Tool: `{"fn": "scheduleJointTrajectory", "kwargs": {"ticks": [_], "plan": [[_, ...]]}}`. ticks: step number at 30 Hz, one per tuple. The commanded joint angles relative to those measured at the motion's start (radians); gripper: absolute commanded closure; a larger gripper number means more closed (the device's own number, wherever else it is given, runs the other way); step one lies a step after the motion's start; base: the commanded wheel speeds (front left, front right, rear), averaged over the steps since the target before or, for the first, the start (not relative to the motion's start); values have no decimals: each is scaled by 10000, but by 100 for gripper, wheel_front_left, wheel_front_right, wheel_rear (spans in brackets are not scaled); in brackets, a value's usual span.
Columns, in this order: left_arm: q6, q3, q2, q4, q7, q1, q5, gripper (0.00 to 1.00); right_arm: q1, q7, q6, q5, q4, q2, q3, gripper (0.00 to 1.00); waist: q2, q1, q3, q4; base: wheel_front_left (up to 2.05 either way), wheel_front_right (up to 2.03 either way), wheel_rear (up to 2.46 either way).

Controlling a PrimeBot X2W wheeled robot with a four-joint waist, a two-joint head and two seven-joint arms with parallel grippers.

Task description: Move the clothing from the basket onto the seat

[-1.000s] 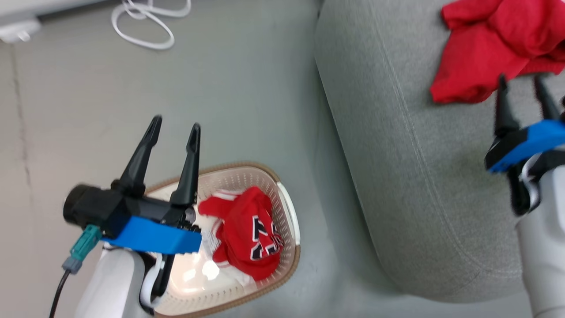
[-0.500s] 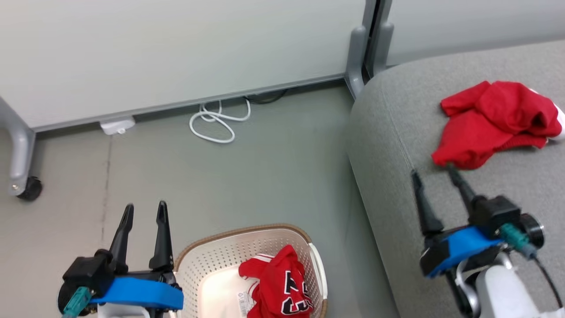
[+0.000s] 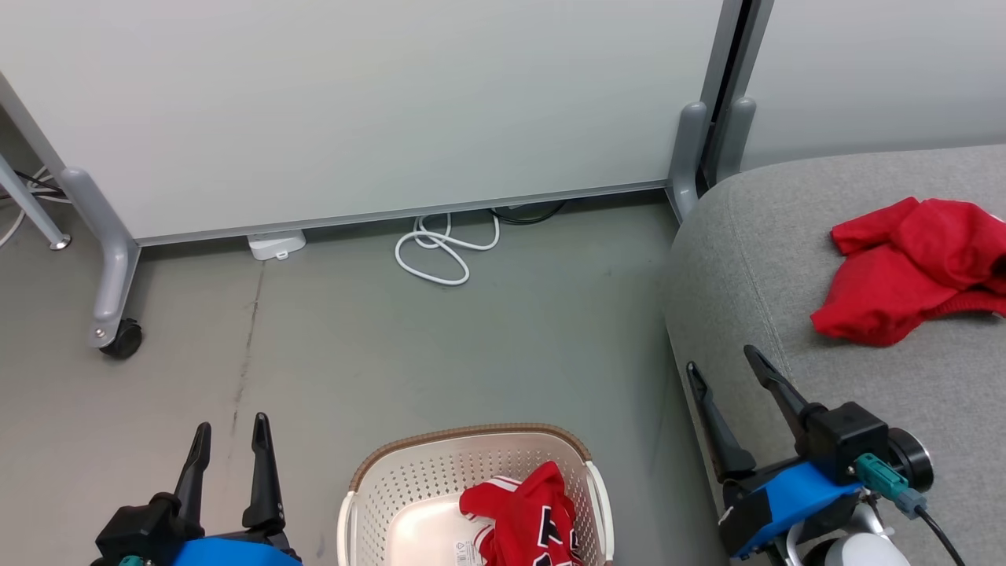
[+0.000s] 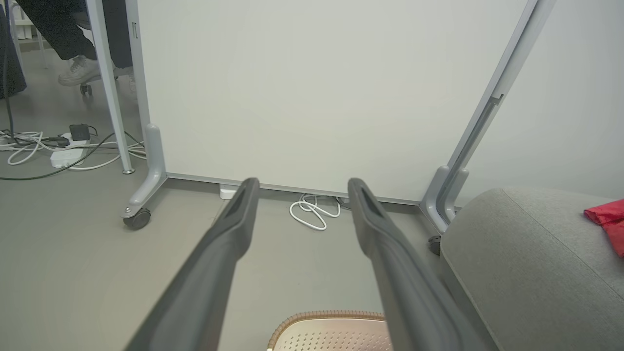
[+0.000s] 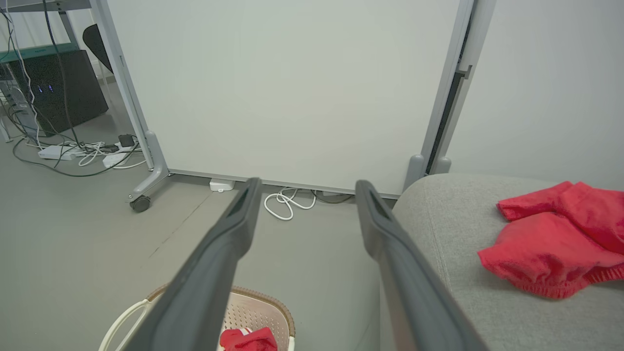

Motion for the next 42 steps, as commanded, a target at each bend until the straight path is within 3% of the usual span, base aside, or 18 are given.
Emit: {"fn": "scheduleJointTrajectory", "kwargs": {"ticks": [1,29,42], "plan": [[-83,94,-26,8,-25,117,46,0,201,7,1,59,-116,26,-87,0,-1,2,-16,38,0,0,0],[-82,-309,315,-304,-26,-65,-198,0,40,15,1,466,-380,35,-248,0,-1,2,465,-243,0,0,0],[-81,-1826,595,1167,-26,-1597,-583,0,-1201,-138,1,437,-630,28,831,0,-1,2,2445,-1899,0,0,0]]}}
